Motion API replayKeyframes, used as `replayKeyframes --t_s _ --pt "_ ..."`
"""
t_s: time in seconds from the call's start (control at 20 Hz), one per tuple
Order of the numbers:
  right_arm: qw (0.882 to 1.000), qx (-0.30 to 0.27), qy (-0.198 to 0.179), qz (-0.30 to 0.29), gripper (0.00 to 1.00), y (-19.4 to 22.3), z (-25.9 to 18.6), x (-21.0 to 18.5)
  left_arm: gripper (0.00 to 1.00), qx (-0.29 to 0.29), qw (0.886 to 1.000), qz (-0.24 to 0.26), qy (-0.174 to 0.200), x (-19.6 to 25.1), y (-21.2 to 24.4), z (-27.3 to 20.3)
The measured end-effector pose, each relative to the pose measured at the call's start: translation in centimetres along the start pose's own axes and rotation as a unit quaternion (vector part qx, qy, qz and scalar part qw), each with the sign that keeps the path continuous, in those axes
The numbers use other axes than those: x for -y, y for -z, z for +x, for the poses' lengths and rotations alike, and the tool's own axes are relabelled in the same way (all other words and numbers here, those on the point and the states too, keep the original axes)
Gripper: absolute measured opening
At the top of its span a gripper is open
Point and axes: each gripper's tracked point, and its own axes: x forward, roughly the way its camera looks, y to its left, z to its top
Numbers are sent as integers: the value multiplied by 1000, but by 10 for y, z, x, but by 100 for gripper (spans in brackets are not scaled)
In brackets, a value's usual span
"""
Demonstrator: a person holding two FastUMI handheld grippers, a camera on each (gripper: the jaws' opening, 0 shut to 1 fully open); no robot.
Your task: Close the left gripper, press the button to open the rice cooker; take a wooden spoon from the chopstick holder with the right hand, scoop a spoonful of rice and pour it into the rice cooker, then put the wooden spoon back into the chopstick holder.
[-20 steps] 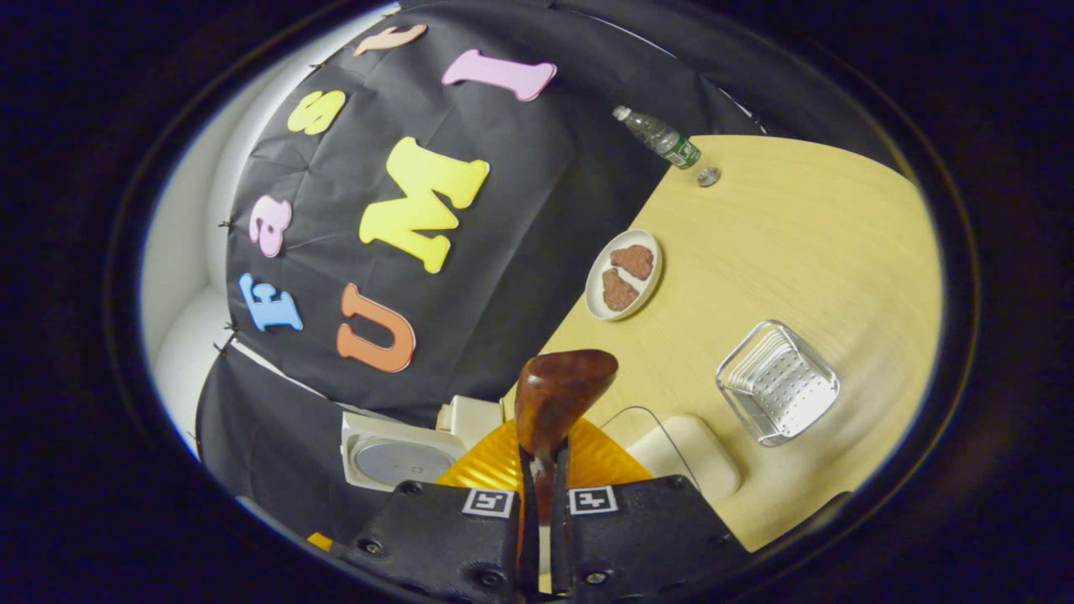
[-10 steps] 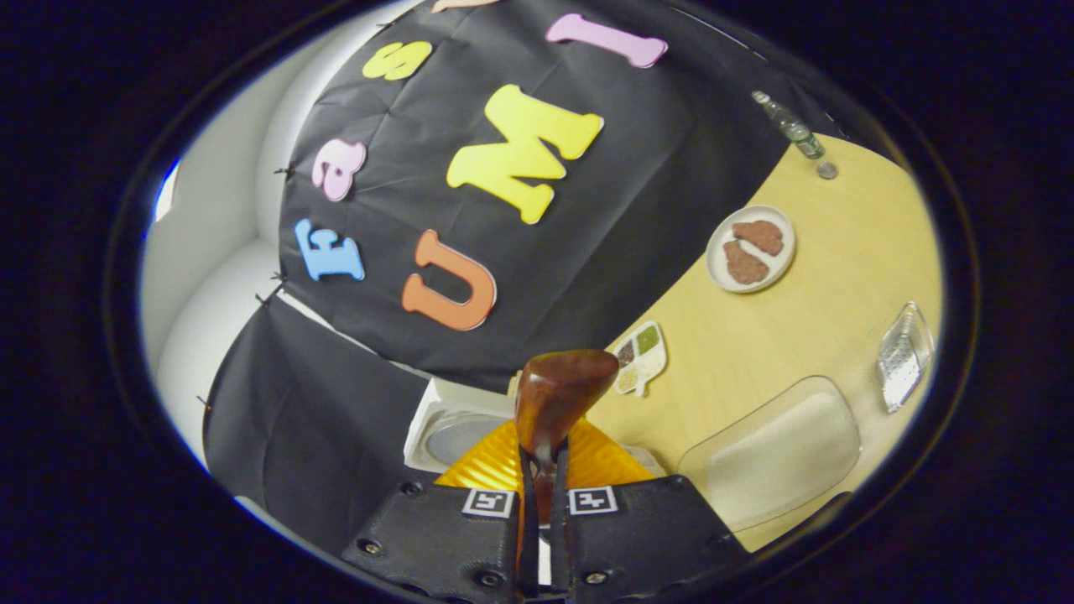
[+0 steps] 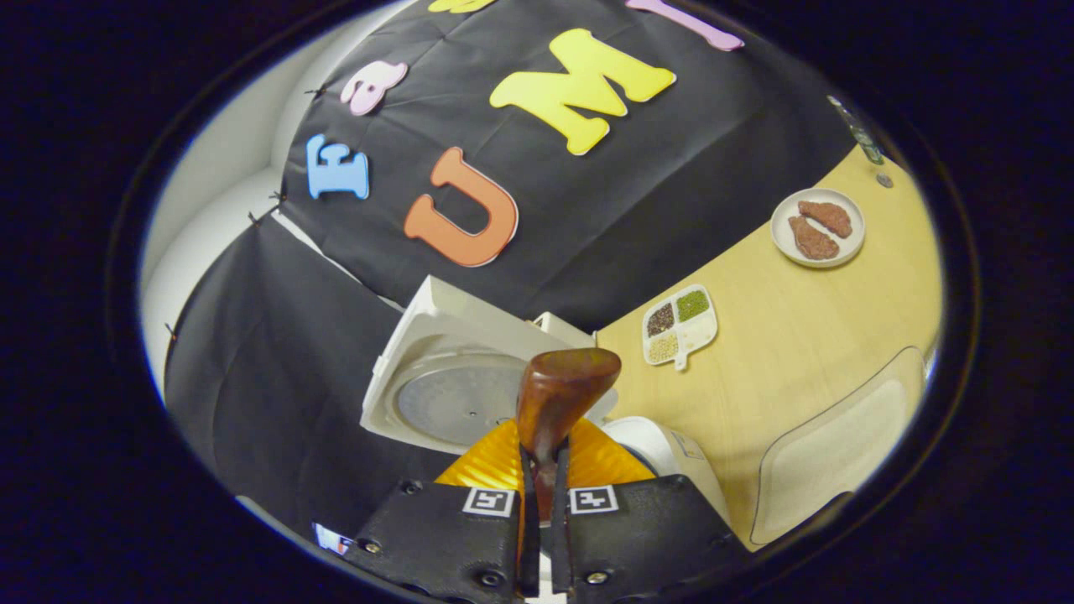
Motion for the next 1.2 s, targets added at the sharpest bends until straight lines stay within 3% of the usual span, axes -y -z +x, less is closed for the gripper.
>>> replayKeyframes --t_s 0.4,0.65,0.95,1.2 --pt "985 5 52 -163 11 17 15 -8 95 -11 1000 2 17 -16 11 15" --pt "959 20 70 -275 11 17 10 -24 95 -9 999 4 32 -16 15 23" --pt "914 23 72 -398 11 26 4 -46 95 -2 999 10 50 -8 17 32" --pt "850 53 68 -520 10 27 -4 -74 95 2 998 15 57 -6 19 35"
